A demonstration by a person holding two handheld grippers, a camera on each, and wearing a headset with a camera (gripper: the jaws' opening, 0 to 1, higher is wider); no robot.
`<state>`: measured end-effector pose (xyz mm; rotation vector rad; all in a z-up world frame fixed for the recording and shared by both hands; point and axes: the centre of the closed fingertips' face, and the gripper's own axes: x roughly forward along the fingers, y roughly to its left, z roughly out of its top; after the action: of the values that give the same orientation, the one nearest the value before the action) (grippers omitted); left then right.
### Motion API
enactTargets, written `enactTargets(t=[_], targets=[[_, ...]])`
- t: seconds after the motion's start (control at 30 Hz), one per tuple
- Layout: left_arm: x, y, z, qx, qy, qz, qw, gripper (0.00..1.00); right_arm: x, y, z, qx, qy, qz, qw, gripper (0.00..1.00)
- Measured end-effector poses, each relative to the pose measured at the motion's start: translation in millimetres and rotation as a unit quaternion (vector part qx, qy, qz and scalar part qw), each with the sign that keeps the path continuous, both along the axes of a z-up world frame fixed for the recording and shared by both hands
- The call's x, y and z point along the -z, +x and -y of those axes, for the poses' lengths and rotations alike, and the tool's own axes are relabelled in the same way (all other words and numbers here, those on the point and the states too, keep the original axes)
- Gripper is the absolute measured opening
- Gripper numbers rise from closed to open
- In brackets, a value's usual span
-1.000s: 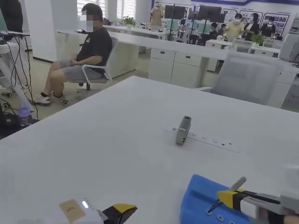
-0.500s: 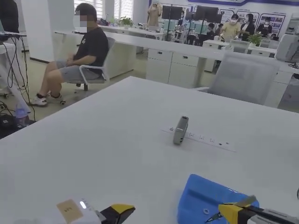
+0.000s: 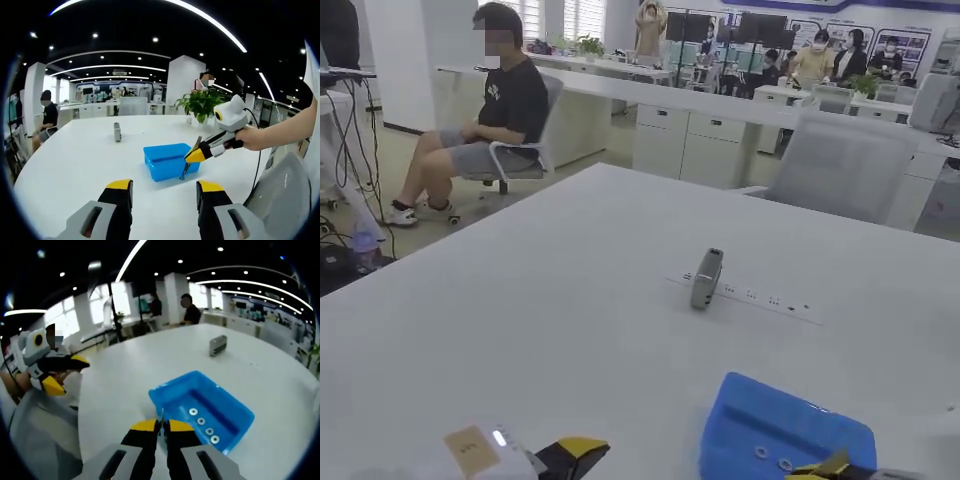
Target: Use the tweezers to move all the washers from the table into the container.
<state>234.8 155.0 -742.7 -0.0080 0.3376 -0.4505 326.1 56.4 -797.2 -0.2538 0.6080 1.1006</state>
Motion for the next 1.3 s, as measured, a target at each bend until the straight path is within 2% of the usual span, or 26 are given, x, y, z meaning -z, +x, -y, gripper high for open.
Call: enactTargets(t=[0.23,0.3,0.5,0.63,0.83,0.93,1.07,1.17,1.3], targets=[[0.3,-0.1,-0.5,-0.002,-0.001,-0.001,1.0000,0.50,9.6,3.3,0.5,-0.010,-0.024,0.000,0.9997,0.03],[0.4,-0.2,-0.2,-0.001,-0.001,-0.001,1.0000,0.50,12.5,3.9,1.6,-0.016,-0.038,0.007,0.9991,0.03],[0.9,-0.5,0.0,0.000,0.001,-0.002,1.0000,0.50,13.0,4.5,-0.5,-0.022,-0.041,0.012,0.9988,0.03],[1.4,-0.8,0.8,0.002,0.002,-0.003,1.0000,0.50,14.3,4.0,-0.8,-0.038,-0.063,0.030,0.9968,0.03],[1.8,-0.7,0.3,0.002,0.003,-0.004,1.0000,0.49,15.9,-1.1,-3.4,-0.056,-0.080,0.041,0.9944,0.03],[1.9,-0.6,0.2,0.002,0.004,-0.005,1.0000,0.49,17.4,-5.6,-5.3,-0.063,-0.082,0.042,0.9938,0.03],[1.8,-0.7,0.7,0.003,0.004,-0.005,1.0000,0.49,16.9,0.4,-3.2,-0.058,-0.097,0.061,0.9917,0.03],[2.1,-0.8,1.0,0.004,0.005,-0.005,1.0000,0.49,17.4,0.0,-4.7,-0.062,-0.091,0.051,0.9927,0.03],[2.3,-0.9,0.9,0.004,0.005,-0.006,1.0000,0.49,17.6,2.2,-3.2,-0.063,-0.097,0.056,0.9917,0.03]])
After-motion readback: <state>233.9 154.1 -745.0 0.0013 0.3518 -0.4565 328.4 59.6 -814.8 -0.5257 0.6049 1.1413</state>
